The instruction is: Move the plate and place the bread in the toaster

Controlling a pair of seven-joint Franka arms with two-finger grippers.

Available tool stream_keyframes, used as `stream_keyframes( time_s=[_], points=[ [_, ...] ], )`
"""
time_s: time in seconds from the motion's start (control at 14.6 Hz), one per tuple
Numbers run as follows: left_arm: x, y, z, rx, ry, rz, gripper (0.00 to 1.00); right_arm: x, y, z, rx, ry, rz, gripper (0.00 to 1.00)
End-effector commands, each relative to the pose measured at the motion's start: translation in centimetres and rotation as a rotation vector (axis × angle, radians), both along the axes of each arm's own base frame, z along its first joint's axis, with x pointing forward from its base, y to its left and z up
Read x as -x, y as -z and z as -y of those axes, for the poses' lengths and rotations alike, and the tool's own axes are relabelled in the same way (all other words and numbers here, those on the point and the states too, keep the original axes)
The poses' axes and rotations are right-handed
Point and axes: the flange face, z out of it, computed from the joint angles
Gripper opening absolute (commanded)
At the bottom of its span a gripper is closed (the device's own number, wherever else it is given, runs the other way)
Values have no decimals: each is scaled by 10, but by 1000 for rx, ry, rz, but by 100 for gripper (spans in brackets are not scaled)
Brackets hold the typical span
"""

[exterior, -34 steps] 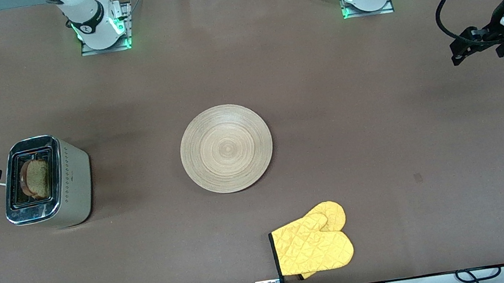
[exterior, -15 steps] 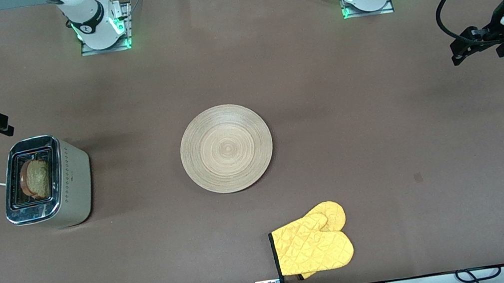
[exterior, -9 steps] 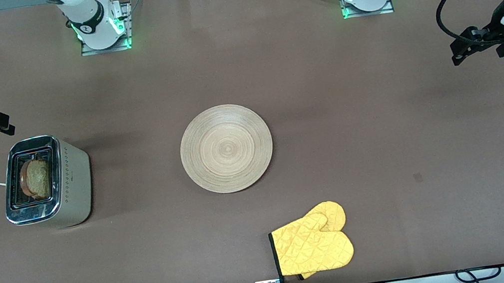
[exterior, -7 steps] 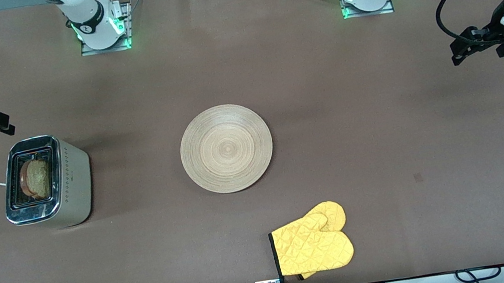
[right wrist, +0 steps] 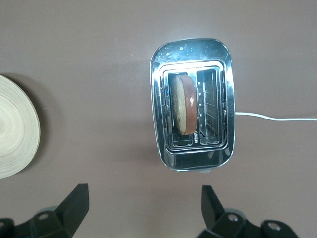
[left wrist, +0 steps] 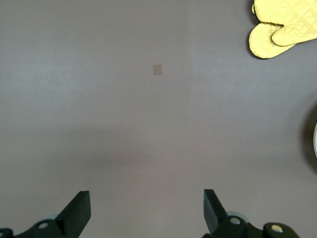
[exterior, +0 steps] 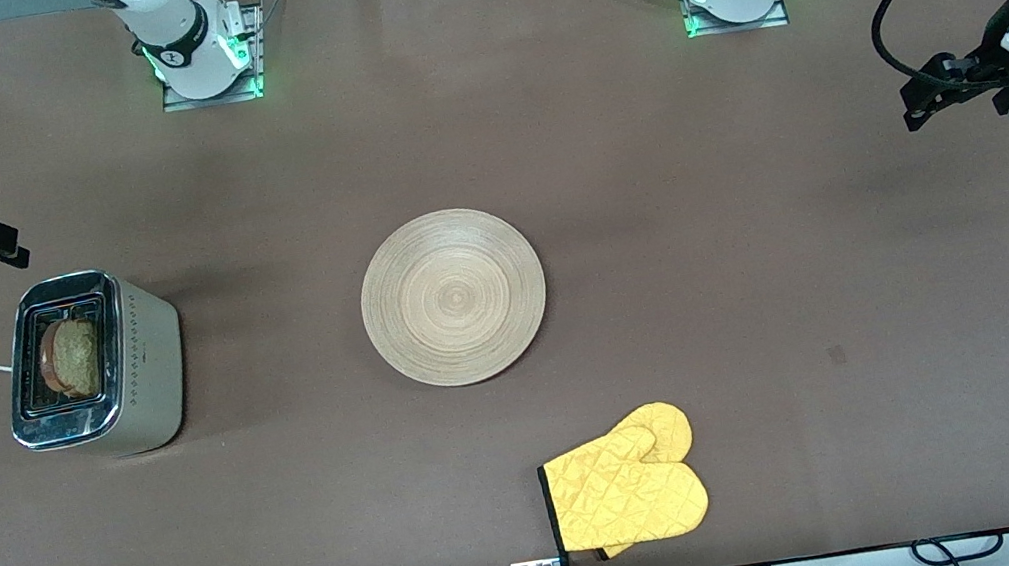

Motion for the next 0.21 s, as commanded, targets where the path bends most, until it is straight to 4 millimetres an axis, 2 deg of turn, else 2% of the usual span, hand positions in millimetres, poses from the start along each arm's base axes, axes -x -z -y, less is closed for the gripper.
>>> stream_keyframes(
  time_s=[0.0, 0.14],
  points=[
    [1, -8, 0, 5, 5, 4, 100, 7, -6, 0, 2, -15, -17, 100],
    [1, -8, 0, 5, 6, 3, 100, 7, -5, -4, 2, -23, -20, 100]
  ],
)
